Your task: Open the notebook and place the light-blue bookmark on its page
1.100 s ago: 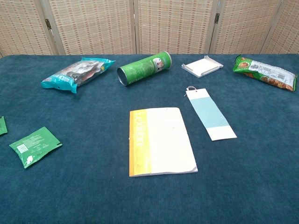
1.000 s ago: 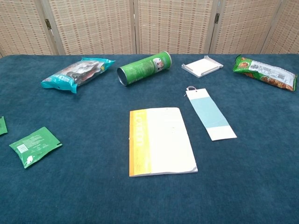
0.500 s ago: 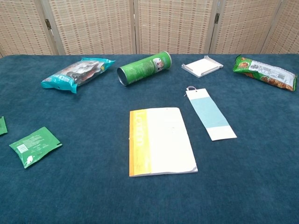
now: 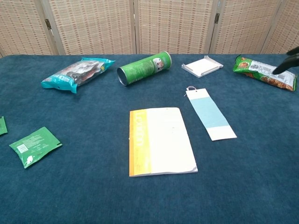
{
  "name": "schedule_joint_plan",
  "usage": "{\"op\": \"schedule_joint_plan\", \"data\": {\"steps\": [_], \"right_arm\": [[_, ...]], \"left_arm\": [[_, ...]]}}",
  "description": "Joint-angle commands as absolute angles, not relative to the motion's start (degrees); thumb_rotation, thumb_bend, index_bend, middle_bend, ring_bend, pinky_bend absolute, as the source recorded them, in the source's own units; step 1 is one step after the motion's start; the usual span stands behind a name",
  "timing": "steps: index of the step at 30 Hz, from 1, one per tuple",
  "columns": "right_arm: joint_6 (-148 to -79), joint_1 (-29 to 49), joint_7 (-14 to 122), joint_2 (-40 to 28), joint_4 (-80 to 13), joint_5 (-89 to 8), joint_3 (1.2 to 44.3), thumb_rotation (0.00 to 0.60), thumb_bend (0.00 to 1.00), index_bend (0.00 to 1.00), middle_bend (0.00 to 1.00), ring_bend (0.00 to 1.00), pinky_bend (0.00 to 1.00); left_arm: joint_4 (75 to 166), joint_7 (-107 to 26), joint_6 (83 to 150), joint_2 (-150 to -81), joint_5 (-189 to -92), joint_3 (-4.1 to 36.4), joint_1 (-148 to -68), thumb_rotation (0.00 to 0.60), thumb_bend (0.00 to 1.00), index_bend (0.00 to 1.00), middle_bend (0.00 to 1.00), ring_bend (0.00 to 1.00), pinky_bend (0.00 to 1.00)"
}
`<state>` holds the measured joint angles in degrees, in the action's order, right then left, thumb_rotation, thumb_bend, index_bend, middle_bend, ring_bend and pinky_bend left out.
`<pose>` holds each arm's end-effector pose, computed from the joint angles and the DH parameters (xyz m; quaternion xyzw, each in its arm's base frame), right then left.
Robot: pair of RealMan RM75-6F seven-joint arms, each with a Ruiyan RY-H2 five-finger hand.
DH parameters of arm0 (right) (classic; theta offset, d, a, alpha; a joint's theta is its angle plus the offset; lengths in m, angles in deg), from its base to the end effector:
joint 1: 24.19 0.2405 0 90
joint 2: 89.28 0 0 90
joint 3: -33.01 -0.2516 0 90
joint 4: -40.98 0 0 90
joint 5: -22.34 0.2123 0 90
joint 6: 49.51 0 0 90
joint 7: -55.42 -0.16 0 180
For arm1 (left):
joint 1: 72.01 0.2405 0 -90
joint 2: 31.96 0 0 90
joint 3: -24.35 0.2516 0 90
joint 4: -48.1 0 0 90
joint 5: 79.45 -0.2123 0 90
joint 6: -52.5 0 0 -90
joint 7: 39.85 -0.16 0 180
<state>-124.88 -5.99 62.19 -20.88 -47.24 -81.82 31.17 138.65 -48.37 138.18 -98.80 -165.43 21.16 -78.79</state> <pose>-0.2333 -0.2432 0.0907 0.7722 -0.2292 0.4000 0.4373 -0.3018 0.2085 0.1451 -0.6203 -0.3332 -0.3647 0.6092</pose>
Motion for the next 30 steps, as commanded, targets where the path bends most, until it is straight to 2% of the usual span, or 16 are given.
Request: {"op": "schedule_joint_plan", "data": {"steps": [1,5,12,15,18,30], "right_arm": [[-121.91,-1.98,62.34,-17.51,-44.76,-84.90,31.06,0.600,0.09,0.24,0.23,0.09,0.13],[-119.96,1.55,62.43,-14.37,-41.97,-87.31,31.21,0.600,0.08,0.28,0.24,0.09,0.13],[-116.94,7.67,60.26,-8.64,-34.83,-91.49,32.91,0.600,0.07,0.29,0.25,0.09,0.13],[-116.37,9.57,59.07,-5.85,-31.19,-92.27,33.62,0.600,0.10,0.31,0.25,0.09,0.13],[-116.86,11.08,57.56,-2.92,-27.17,-92.97,34.25,0.600,0.13,0.31,0.25,0.09,0.13],[-121.07,14.97,52.25,5.76,-13.39,-94.80,37.34,0.600,0.13,0.34,0.28,0.09,0.13]], "left_arm": [[138.72,-48.42,137.89,-98.62,-165.06,21.25,-78.72,0.600,0.15,0.17,0.23,0.15,0.23],[138.86,-48.46,138.16,-98.41,-164.93,21.20,-78.53,0.600,0.15,0.17,0.23,0.15,0.23],[138.83,-48.32,137.92,-98.40,-164.72,21.42,-78.38,0.600,0.15,0.17,0.23,0.15,0.23],[139.31,-47.17,137.50,-98.19,-164.88,21.76,-78.35,0.600,0.15,0.17,0.23,0.15,0.23],[139.40,-46.61,137.42,-97.84,-165.03,21.91,-78.30,0.600,0.15,0.17,0.22,0.15,0.23],[138.97,-46.25,137.25,-97.55,-163.89,21.73,-77.93,0.600,0.15,0.17,0.22,0.15,0.23]]}}
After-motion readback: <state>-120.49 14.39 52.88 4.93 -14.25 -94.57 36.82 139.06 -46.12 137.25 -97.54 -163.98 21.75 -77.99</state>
